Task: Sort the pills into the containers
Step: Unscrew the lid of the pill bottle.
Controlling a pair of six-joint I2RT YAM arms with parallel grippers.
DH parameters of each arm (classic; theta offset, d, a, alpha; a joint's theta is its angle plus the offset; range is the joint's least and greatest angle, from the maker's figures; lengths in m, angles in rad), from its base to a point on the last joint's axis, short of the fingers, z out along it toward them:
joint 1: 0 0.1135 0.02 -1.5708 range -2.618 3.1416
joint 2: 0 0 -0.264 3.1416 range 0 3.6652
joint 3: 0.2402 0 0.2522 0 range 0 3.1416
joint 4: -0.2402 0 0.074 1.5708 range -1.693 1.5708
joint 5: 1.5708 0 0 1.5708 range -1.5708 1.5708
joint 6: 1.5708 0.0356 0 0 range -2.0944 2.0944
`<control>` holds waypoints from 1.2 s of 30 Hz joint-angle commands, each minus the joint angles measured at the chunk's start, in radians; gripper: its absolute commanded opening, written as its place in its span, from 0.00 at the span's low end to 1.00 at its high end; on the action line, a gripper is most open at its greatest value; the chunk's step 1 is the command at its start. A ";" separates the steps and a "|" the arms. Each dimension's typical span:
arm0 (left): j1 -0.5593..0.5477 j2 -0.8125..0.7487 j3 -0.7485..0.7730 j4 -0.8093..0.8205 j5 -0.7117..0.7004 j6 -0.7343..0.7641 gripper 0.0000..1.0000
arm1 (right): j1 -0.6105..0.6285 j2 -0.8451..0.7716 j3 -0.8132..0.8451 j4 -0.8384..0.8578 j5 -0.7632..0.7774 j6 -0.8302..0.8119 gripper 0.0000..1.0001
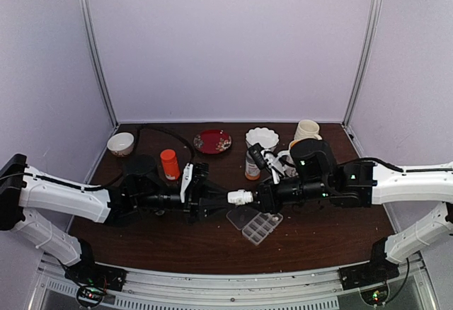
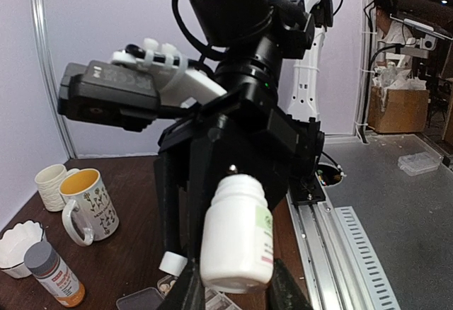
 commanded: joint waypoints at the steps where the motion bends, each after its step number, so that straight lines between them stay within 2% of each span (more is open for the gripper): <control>1: -0.023 0.030 0.026 -0.034 -0.029 0.040 0.00 | 0.007 -0.029 0.040 0.054 -0.010 0.013 0.00; 6: -0.034 0.056 0.042 -0.076 -0.097 0.074 0.00 | 0.007 -0.027 0.040 0.038 -0.014 0.030 0.00; 21: -0.043 0.176 0.015 0.018 -0.131 0.064 0.00 | 0.008 0.002 0.035 -0.081 0.027 0.074 0.00; 36: -0.078 0.328 -0.016 0.145 -0.215 0.030 0.00 | -0.007 0.114 0.015 -0.088 0.022 0.059 0.00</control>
